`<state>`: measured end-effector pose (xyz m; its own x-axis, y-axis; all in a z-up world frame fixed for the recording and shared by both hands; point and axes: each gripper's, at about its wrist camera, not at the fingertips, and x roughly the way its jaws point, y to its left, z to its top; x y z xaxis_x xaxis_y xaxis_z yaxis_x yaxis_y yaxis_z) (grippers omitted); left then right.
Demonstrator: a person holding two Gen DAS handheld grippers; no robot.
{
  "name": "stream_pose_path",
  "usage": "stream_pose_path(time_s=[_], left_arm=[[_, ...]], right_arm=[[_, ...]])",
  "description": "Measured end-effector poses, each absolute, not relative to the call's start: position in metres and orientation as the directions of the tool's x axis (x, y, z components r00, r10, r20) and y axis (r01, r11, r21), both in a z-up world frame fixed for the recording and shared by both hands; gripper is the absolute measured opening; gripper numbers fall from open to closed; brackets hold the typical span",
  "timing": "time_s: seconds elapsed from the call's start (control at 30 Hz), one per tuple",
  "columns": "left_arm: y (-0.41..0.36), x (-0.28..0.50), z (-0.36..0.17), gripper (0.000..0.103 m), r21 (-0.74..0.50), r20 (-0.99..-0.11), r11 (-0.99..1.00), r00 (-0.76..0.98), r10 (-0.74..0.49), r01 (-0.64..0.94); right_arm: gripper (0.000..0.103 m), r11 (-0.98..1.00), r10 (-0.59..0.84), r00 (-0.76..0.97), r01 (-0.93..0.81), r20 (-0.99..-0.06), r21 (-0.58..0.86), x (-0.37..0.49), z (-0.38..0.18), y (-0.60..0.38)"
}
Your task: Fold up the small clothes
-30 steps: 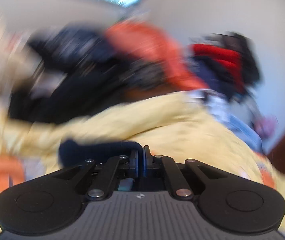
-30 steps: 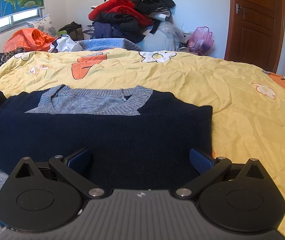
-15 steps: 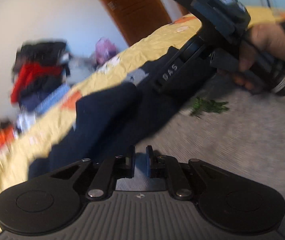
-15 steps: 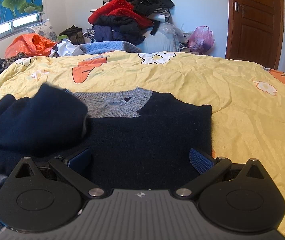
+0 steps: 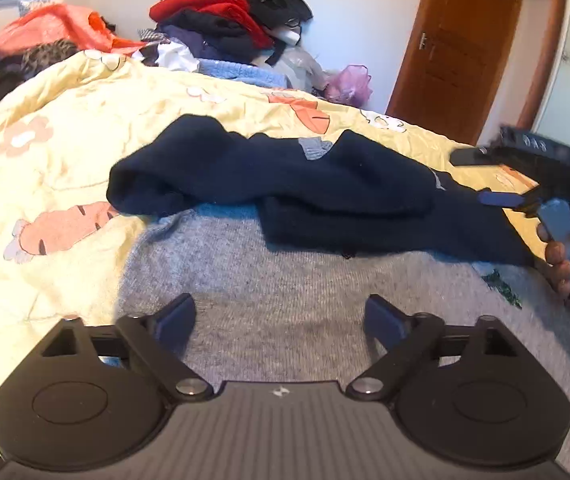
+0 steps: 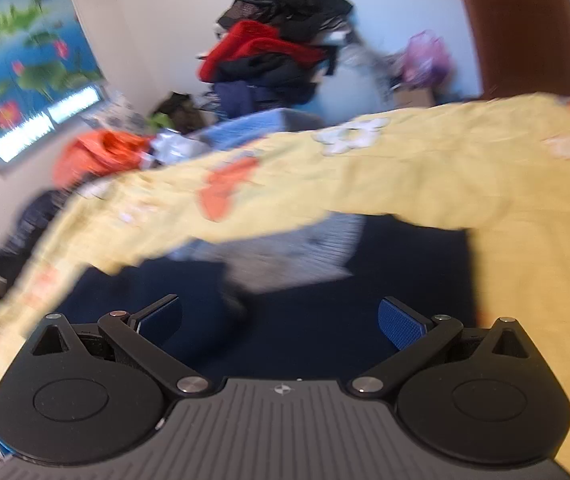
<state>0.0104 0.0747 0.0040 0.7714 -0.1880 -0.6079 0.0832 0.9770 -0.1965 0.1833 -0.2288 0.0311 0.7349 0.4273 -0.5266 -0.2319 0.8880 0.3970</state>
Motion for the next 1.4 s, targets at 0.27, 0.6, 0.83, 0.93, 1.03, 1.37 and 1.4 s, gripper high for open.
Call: stream_pose_path(time_s=[0.27,0.6,0.83,0.93,1.03,1.37,1.4], left_arm=[[0.049,0.021,-0.001,0.099,-0.11,-0.632,0.989,0.761,-0.146,0.097],[0.055,0.022,0.001,0.1,-0.164,-0.616,0.982,0.767,-0.178,0.096],[0.056,0.022,0.002,0.1,-0.17,-0.614,0.981,0.768,-0.182,0.096],[0.056,0.022,0.001,0.1,-0.168,-0.615,0.981,0.768,-0.18,0.096],[0.058,0.023,0.001,0.1,-0.176,-0.612,0.98,0.769,-0.186,0.096],[0.058,0.024,0.0,0.101,-0.17,-0.615,0.98,0.766,-0.185,0.101],[0.058,0.024,0.0,0.101,-0.168,-0.616,0.981,0.766,-0.184,0.101]], right_arm=[[0.08,0.894,0.441,0.61,-0.24,-0.658,0.378,0.221,0.017,-0.171],[0.042,0.869,0.492,0.575,-0.276,-0.654,0.411,0.218,0.024,-0.167],[0.015,0.852,0.523,0.6,-0.366,-0.605,0.374,0.208,0.054,-0.167],[0.014,0.838,0.545,0.628,-0.426,-0.555,0.341,0.196,0.095,-0.182],[0.014,0.856,0.513,0.655,-0.443,-0.555,0.268,0.184,0.117,-0.208],[0.014,0.949,0.31,0.646,-0.252,-0.698,0.188,0.188,0.053,-0.277],[0.014,0.947,0.315,0.654,-0.261,-0.688,0.186,0.187,0.057,-0.276]])
